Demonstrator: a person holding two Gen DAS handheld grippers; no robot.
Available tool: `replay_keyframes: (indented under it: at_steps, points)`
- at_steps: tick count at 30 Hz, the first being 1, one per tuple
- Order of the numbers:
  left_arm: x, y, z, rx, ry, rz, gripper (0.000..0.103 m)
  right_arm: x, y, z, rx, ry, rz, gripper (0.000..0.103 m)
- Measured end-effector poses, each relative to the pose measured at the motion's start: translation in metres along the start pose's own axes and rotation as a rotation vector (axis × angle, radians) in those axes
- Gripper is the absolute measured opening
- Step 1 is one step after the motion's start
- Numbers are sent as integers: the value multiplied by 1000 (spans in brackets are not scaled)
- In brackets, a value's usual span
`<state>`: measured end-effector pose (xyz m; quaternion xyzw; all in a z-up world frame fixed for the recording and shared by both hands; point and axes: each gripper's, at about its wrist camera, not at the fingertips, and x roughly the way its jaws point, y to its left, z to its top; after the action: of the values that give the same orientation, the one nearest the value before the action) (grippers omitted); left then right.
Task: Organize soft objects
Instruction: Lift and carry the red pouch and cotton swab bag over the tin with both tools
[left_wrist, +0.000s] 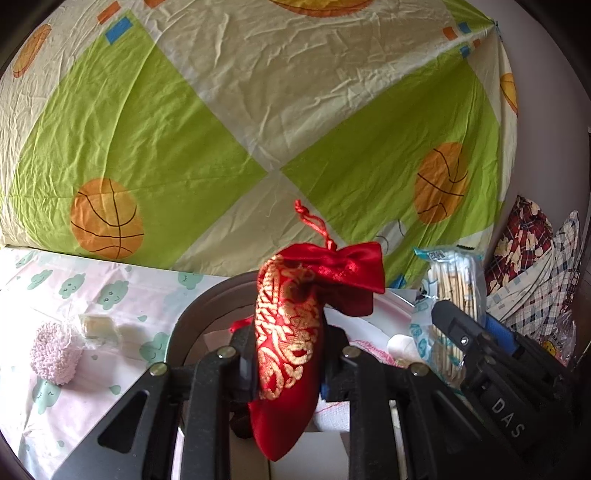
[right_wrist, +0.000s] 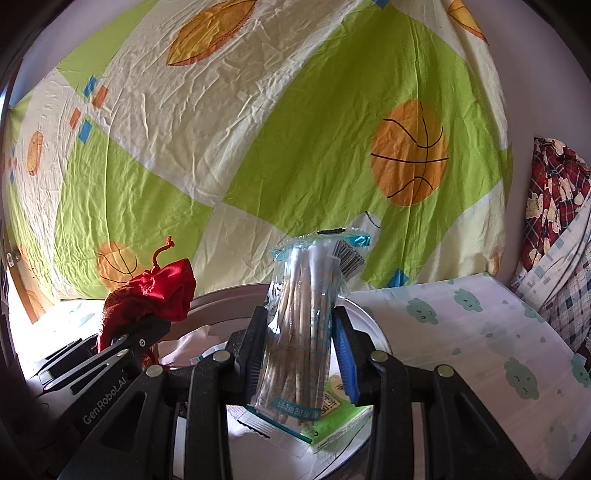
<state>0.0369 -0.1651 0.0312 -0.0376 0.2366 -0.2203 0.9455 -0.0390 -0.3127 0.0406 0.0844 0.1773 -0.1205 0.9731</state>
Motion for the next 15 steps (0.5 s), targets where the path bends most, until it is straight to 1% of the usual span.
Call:
replay_keyframes:
  at_steps: [5,10,15]
  points:
    - [10,-8,3,5,30,20,20,14,-10,0,5,21,-34,38]
    - [22,-15,5,36,79,80,20,31,-18,-4,-15,60,-81,38]
    - [36,-16,-1,38,147,109,20,46,-23,-9,-18,114,-92,38]
